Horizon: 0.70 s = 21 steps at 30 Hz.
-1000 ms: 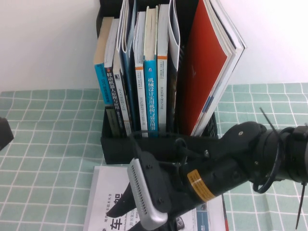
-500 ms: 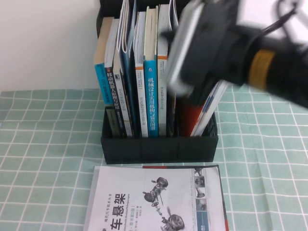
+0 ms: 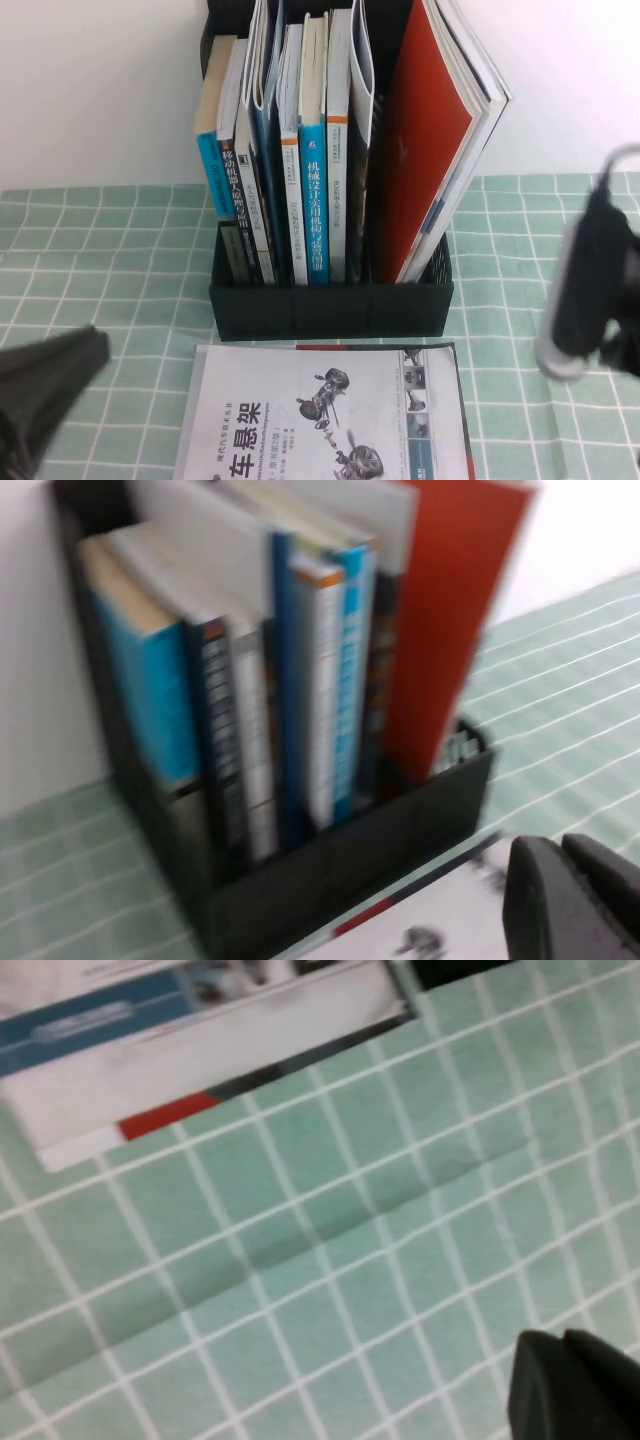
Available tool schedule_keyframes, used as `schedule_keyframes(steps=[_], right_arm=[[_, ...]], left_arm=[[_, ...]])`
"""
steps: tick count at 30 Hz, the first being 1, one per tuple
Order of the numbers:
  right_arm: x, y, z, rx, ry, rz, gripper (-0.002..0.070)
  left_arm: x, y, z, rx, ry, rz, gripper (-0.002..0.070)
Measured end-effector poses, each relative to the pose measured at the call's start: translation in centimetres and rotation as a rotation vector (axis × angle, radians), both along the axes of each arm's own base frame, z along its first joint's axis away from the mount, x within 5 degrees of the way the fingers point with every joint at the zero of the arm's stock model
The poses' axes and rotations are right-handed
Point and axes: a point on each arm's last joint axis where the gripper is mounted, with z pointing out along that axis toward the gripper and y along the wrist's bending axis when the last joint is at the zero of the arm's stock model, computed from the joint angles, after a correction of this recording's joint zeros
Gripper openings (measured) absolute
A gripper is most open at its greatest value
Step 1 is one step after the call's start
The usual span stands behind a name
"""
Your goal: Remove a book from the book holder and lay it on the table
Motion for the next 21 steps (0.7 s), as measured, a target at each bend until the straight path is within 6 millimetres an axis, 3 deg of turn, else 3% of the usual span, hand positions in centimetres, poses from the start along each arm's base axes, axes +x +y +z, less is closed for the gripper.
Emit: schedule_keyframes(steps=[11,16,21], right_arm=[[-6.5,-4.1,-6.7,0.407,-0.101,-0.036,-0.0001],[-8.5,-5.7,-9.3,0.498,-0.141,-0.029,-0.0001],[-9.8,-6.2,-10.6,0.564,-0.044,-0.098,-0.0001]], left_arm=[[-1.3,-1.2,-4.9,-0.122,-0.042,-0.19,-0.0003],[-1.3,-1.2,-5.4,-0.109,-0.046,-0.199,-0.0003],[-1.3,-1.2,-5.5,-0.107,-0.048,-0.199,-0.0003]])
